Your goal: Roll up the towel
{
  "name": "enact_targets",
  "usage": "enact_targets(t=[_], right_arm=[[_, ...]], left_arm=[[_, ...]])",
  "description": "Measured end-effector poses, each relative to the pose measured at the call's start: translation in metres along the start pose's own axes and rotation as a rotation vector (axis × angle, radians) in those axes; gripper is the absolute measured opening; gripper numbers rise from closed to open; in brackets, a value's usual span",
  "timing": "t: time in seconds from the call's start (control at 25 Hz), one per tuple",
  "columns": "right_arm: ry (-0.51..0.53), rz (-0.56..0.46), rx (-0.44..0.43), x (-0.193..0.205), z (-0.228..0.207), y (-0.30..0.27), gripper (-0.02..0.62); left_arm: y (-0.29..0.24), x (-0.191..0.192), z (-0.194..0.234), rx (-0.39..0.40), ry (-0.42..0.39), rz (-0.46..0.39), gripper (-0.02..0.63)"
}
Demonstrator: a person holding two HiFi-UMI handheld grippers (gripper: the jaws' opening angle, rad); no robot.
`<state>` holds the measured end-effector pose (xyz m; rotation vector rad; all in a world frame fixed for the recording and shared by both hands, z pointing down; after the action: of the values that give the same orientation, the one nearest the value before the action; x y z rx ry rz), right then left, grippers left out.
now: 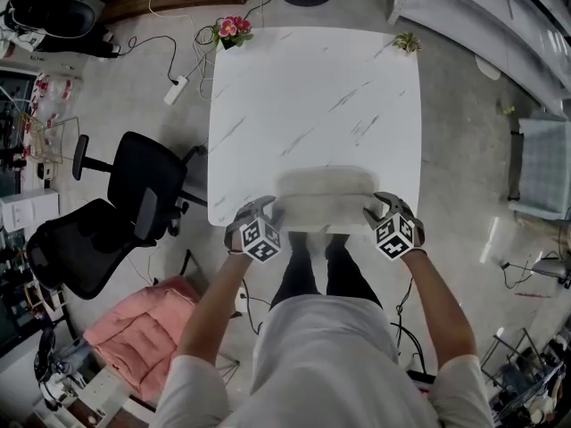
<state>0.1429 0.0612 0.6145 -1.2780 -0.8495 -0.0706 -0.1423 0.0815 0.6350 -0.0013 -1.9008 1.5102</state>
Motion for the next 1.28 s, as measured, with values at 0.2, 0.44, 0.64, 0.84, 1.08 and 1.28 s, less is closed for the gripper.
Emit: enact_targets(t=[0.2,0.44,0.64,0.84,1.08,1.28], right_arm=[[0.052,-0.022,-0.066,0.005,0.033,0.011,0.206],[0.146,0.033,-0.065,0.025,0.058,0.003,0.204],[0.199,0.064,0.007,0.036,0.058,-0.012,0.206],[0.226,0.090,0.046,0.043,0.060,-0.025,0.181],[0.227,0.084,0.052,0.049,0.066,-0.024,0.084],[0.225,0.082,0.016,0.057,0.082,-0.014,0.080]], left_arm=[[0.016,0.003,-0.025,-0.004,-0.017,-0.049,0.188],[0.010,0.007,-0.058,0.008,-0.065,-0.071,0.189],[-0.013,0.012,-0.064,-0.022,-0.132,-0.025,0.237],[-0.023,0.013,-0.060,-0.076,-0.121,-0.010,0.184],[-0.019,0.019,-0.069,-0.054,-0.133,-0.019,0.115],[-0.009,0.029,-0.085,0.009,-0.114,-0.025,0.114]])
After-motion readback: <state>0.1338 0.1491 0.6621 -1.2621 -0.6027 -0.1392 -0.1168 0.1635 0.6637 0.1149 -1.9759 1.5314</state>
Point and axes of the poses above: the fingertips, and each gripper's own axes: y backward along the fingers, z to its left, x out of its underside, the point moved 7 cm from there along y, backward along the fingers, and after that the axes turned 7 degrees about -z, right-handed, at the moved point
